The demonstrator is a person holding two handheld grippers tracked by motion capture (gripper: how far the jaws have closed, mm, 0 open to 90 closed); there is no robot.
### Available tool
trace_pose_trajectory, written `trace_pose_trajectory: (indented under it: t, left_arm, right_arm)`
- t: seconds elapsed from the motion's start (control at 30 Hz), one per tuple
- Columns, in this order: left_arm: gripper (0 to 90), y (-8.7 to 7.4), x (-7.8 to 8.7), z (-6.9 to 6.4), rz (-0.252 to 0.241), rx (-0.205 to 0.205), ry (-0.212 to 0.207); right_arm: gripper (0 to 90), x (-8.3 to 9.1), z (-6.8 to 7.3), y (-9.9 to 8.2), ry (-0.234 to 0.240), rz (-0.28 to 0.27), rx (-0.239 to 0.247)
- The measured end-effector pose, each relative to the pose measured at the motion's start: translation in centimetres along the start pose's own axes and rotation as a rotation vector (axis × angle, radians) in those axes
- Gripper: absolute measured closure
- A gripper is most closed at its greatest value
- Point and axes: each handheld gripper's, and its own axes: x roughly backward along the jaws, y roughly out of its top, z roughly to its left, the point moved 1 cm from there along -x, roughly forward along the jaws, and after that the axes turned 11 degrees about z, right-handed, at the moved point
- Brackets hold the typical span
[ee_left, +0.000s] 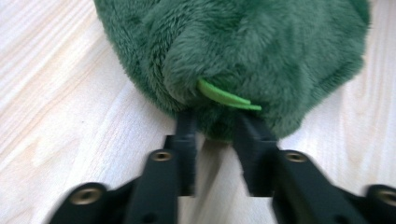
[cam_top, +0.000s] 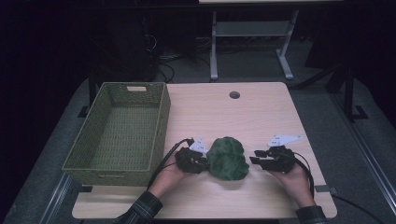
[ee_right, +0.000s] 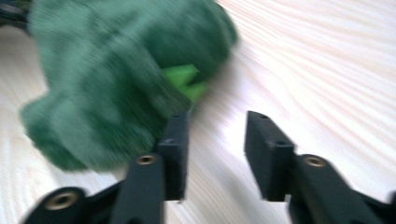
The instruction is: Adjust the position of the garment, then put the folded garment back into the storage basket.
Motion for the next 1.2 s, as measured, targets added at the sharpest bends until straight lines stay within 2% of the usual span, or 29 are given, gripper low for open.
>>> trace_pose_trajectory:
  t: [0.03,0.13,0.17,0.23,0.33,0.37,0.43,0.47,0.5,0.53,0.6,0.67,0.77,0.83,0.93,1.03,1.2]
  left_arm:
    - [59.5,0.0,0.3,0.0,-0.006,0.001,-0.001]
    - [47.6,0.1,0.7,0.0,-0.018,0.001,0.001]
    - [43.4,0.3,1.3,0.0,-0.037,0.005,-0.002]
    - [35.2,0.6,1.7,0.1,-0.044,-0.003,-0.004]
    - [25.9,1.0,2.3,0.2,-0.062,-0.026,0.002]
    - [24.5,1.2,2.4,0.2,-0.065,-0.03,0.002]
    - [19.3,1.6,2.5,0.3,-0.078,-0.039,-0.004]
    - [17.6,1.6,2.5,0.3,-0.078,-0.039,-0.004]
    - [17.2,2.1,2.4,0.3,-0.091,-0.059,-0.004]
    - [15.3,2.4,2.2,0.2,-0.095,-0.06,-0.012]
    - [14.0,2.6,2.0,0.1,-0.089,-0.073,-0.021]
    - [12.9,3.3,1.2,0.0,-0.065,-0.111,-0.03]
    - [12.9,3.7,0.8,0.0,-0.074,-0.119,-0.034]
    - [12.8,4.0,0.2,0.0,-0.071,-0.149,-0.032]
    - [12.8,4.2,-0.2,0.0,-0.069,-0.161,-0.022]
    - [12.7,4.4,-1.4,0.1,-0.041,-0.173,-0.029]
    - [12.7,4.4,-2.6,0.4,-0.01,-0.182,-0.022]
  right_arm:
    - [49.6,0.2,-0.2,-0.4,-0.01,0.001,-0.026]
    - [37.3,0.6,-0.9,-1.6,-0.046,-0.014,-0.054]
    - [32.7,0.8,-1.2,-2.1,-0.073,-0.014,-0.068]
    - [23.8,0.9,-1.6,-2.8,-0.098,-0.008,-0.107]
    - [13.6,0.9,-2.0,-3.7,-0.142,-0.01,-0.127]
    - [13.0,0.9,-2.1,-3.9,-0.148,-0.003,-0.135]
    - [6.3,0.6,-2.2,-4.3,-0.186,0.005,-0.115]
    - [6.3,0.6,-2.2,-4.3,-0.186,0.005,-0.115]
    - [2.9,0.1,-2.1,-4.5,-0.235,0.046,-0.104]
    - [1.5,-0.3,-2.0,-4.6,-0.255,0.065,-0.098]
    - [1.5,-0.4,-2.1,-4.6,-0.238,0.056,-0.099]
    - [1.1,-0.6,-2.2,-4.7,-0.215,0.039,-0.11]
    - [1.2,-0.7,-2.3,-4.7,-0.218,0.032,-0.108]
    - [1.2,-0.7,-2.3,-4.7,-0.218,0.032,-0.108]
    - [1.2,-0.7,-2.3,-4.7,-0.217,0.032,-0.109]
    - [1.2,-0.7,-2.3,-4.7,-0.217,0.032,-0.11]
    - [1.3,-0.7,-2.3,-4.7,-0.217,0.032,-0.108]
